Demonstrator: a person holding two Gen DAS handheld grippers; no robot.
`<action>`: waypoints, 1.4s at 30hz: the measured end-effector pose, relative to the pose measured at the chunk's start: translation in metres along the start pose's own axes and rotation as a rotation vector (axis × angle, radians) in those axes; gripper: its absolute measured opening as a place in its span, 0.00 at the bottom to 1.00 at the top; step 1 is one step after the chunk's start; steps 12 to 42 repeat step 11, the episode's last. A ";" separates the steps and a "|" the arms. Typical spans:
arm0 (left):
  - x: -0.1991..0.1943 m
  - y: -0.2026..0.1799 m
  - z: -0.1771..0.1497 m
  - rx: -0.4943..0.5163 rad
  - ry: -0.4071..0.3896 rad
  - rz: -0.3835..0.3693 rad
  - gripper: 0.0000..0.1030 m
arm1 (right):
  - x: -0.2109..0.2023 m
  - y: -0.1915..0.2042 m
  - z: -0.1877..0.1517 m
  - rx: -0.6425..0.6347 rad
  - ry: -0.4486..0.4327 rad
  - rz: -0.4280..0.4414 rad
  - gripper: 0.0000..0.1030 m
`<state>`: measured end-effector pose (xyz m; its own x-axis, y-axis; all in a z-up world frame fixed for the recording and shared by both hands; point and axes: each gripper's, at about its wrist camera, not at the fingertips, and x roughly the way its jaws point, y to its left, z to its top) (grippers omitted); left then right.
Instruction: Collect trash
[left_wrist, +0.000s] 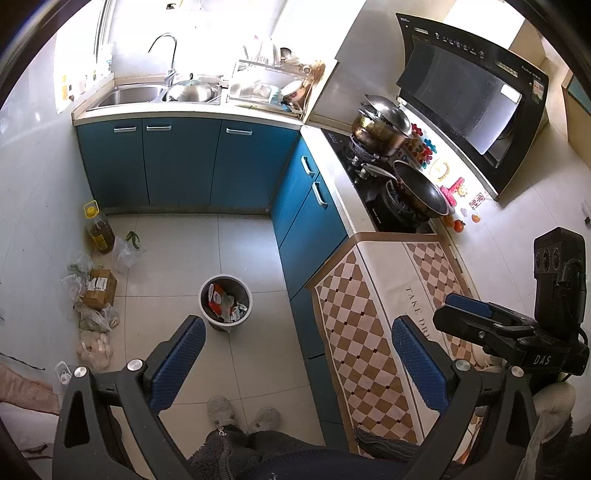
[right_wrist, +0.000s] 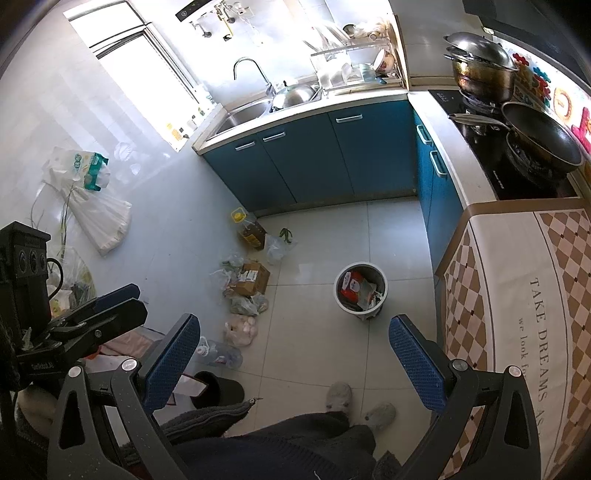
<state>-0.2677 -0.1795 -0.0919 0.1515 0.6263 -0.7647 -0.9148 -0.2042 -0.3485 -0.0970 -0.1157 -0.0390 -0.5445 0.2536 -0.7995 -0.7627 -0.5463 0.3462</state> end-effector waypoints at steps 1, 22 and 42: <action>0.000 0.000 0.000 0.000 0.000 0.000 1.00 | 0.000 0.000 0.000 0.002 -0.001 0.001 1.00; 0.001 -0.011 0.005 -0.004 -0.015 0.007 1.00 | -0.003 -0.002 -0.001 -0.010 0.005 0.011 1.00; 0.001 -0.011 0.005 -0.004 -0.015 0.007 1.00 | -0.003 -0.002 -0.001 -0.010 0.005 0.011 1.00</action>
